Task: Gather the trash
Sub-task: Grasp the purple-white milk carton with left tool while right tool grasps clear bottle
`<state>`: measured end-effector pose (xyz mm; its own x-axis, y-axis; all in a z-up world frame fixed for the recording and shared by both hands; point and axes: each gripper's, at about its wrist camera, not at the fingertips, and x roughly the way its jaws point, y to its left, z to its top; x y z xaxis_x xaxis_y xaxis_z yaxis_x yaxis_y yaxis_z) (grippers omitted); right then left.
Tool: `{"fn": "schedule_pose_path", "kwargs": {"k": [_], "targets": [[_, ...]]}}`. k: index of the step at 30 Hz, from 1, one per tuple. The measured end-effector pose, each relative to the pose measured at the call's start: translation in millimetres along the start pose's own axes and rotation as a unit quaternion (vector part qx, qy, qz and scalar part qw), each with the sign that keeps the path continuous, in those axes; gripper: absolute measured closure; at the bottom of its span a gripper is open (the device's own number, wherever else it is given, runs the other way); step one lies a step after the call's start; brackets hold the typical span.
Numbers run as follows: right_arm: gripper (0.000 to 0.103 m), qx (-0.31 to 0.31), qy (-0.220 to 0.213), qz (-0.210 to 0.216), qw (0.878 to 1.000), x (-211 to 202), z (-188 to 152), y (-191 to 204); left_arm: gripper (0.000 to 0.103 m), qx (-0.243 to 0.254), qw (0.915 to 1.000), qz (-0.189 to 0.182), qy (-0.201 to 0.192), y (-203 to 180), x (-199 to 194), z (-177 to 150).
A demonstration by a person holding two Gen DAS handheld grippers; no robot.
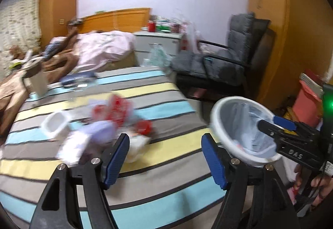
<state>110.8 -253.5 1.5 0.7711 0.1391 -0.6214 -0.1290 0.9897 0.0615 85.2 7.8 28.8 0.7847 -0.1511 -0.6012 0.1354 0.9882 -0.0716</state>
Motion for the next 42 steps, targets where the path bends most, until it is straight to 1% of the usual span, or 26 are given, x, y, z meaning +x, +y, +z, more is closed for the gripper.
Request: {"fn": "schedule_pose_path", "kwargs": {"k": [2,4,7,10,12,14,17,23,26,29,30,32,34,35,37,42], "targets": [[0.036,-0.009,0.002,0.011,1.000,4,1,11,0.028,-0.012,0.9996,0.024,-0.005,18,-6,-4],[0.036,-0.017,0.005,0.023,1.000,9,1,21,0.027,-0.024,0.9990,0.037,-0.006,35,-10,-8],[0.036,-0.029,0.006,0.041,0.999,16,2,34,0.025,-0.040,0.9965,0.073,-0.003,56,-11,-15],[0.036,-0.041,0.012,0.056,0.998,23,4,47,0.025,-0.059,0.9947,0.085,0.002,78,-11,-22],[0.036,-0.048,0.014,0.063,0.997,24,4,55,0.025,-0.062,0.9939,0.092,0.003,85,-11,-27],[0.036,-0.054,0.014,0.070,0.996,26,5,61,0.024,-0.064,0.9934,0.094,0.012,92,-7,-30],[0.036,-0.062,0.019,0.077,0.995,34,7,69,0.024,-0.072,0.9934,0.088,0.018,99,0,-33],[0.036,-0.080,0.027,0.091,0.992,45,11,87,0.023,-0.065,0.9940,0.079,0.039,106,20,-35],[0.036,-0.089,0.027,0.099,0.991,49,15,95,0.023,-0.064,0.9947,0.067,0.045,107,30,-35],[0.036,-0.099,0.025,0.117,0.988,52,21,103,0.024,-0.075,0.9941,0.056,0.055,113,40,-34],[0.036,-0.102,0.025,0.122,0.987,52,22,105,0.025,-0.079,0.9937,0.053,0.058,115,41,-35],[0.036,-0.109,0.026,0.133,0.985,56,25,111,0.039,-0.086,0.9935,0.049,0.057,119,41,-36],[0.037,-0.114,0.028,0.146,0.982,60,28,116,0.049,-0.093,0.9927,0.050,0.058,125,41,-36],[0.036,-0.117,0.029,0.160,0.980,62,30,120,0.052,-0.098,0.9922,0.051,0.057,129,39,-37],[0.036,-0.116,0.033,0.175,0.977,65,32,122,0.055,-0.104,0.9913,0.056,0.058,136,38,-37],[0.036,-0.134,0.031,0.209,0.968,67,35,135,0.056,-0.116,0.9887,0.077,0.055,154,30,-42]]}}
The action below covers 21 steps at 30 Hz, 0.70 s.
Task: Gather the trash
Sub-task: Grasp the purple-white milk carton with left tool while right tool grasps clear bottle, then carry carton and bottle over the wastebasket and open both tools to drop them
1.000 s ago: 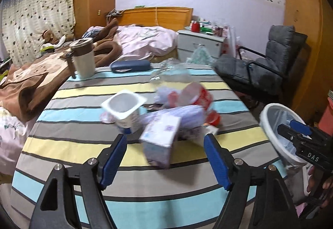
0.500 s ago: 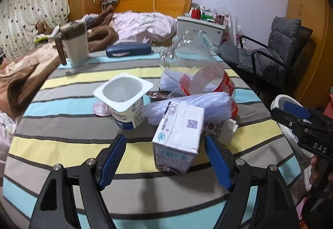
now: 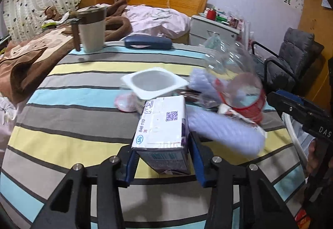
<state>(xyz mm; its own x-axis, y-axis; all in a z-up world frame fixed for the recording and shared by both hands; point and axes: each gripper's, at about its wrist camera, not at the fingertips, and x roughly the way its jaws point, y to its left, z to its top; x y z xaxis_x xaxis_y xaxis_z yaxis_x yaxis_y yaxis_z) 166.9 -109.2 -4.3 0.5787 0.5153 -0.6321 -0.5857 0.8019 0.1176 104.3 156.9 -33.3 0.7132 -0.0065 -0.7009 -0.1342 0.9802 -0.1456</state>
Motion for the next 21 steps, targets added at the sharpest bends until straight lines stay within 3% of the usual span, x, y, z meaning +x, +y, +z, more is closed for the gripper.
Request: {"fn": "schedule_pose_path", "kwargs": {"k": [6,11,21], "targets": [[0.032,-0.052,0.003,0.029,0.998,11,7,16,0.056,-0.007,0.9999,0.011,0.004,16,-1,-4],[0.028,-0.106,0.016,0.010,0.994,23,11,18,0.056,-0.009,0.9998,0.011,0.012,22,2,-5],[0.025,-0.108,0.043,0.007,0.993,43,27,9,0.056,-0.014,0.9998,0.009,0.014,22,6,-2]]}}
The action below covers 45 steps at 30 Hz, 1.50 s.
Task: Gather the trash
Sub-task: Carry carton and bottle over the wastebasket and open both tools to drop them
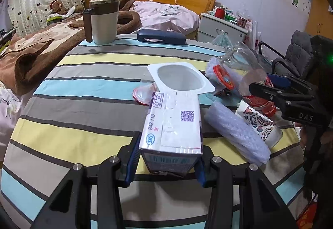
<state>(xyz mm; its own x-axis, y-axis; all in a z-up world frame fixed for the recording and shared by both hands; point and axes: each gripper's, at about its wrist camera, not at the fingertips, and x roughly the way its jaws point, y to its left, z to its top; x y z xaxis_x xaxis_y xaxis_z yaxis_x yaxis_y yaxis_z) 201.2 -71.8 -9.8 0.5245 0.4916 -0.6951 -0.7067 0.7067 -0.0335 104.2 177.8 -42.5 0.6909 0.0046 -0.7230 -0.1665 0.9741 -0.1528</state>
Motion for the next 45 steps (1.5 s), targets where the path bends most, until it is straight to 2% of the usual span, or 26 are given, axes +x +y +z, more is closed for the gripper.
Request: {"fn": "schedule_pose_path", "kwargs": {"k": [4,17,20,25,28,34,45], "targets": [[0.023,0.007,0.010,0.011,1.000,6,-3,-3,0.055,-0.005,1.0000,0.003,0.000,2,2,1],[0.024,0.039,0.037,0.001,0.999,11,-8,-9,0.055,-0.008,1.0000,-0.001,0.004,2,8,2],[0.025,0.063,0.046,0.006,0.997,8,-12,-14,0.059,-0.008,1.0000,-0.001,0.002,1,7,1],[0.026,0.106,0.079,-0.023,0.991,2,-18,-21,0.064,-0.007,1.0000,0.001,0.000,0,6,0],[0.026,0.129,0.083,-0.034,0.988,-4,-23,-25,0.064,-0.007,1.0000,0.002,-0.001,-2,6,0],[0.027,0.169,0.068,-0.027,0.983,-18,-33,-28,0.064,-0.007,1.0000,-0.002,-0.005,-4,3,-1],[0.027,0.176,0.046,-0.055,0.982,-37,-40,-22,0.064,0.013,0.9996,-0.008,-0.023,-21,-19,-2]]}}
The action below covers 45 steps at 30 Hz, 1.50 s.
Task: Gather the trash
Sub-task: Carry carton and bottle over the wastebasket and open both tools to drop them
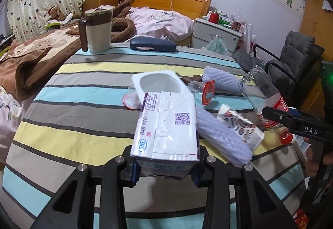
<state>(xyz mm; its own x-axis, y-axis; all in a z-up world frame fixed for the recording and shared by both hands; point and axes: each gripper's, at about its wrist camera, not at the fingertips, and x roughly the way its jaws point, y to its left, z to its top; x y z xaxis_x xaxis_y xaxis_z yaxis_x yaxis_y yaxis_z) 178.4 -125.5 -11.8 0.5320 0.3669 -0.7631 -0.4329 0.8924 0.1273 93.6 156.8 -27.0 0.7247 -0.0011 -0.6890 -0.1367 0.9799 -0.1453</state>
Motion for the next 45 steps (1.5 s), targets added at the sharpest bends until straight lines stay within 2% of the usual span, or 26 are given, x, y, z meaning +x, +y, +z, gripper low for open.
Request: {"fn": "schedule_pose_path", "kwargs": {"k": [10,21,33,45], "targets": [[0.027,0.028,-0.041,-0.025,0.998,-34,-11,-15,0.064,0.034,0.9988,-0.029,-0.016,-38,-20,7],[0.027,0.071,-0.060,-0.086,0.992,-62,-26,-54,0.064,0.087,0.9922,-0.087,-0.020,-112,-21,18],[0.027,0.137,-0.062,-0.149,0.977,-92,-58,-114,0.064,0.153,0.9736,-0.169,-0.006,-211,-10,25],[0.027,0.168,-0.013,-0.218,0.961,-96,-86,-161,0.064,0.212,0.9522,-0.217,0.032,-296,10,9]]}}
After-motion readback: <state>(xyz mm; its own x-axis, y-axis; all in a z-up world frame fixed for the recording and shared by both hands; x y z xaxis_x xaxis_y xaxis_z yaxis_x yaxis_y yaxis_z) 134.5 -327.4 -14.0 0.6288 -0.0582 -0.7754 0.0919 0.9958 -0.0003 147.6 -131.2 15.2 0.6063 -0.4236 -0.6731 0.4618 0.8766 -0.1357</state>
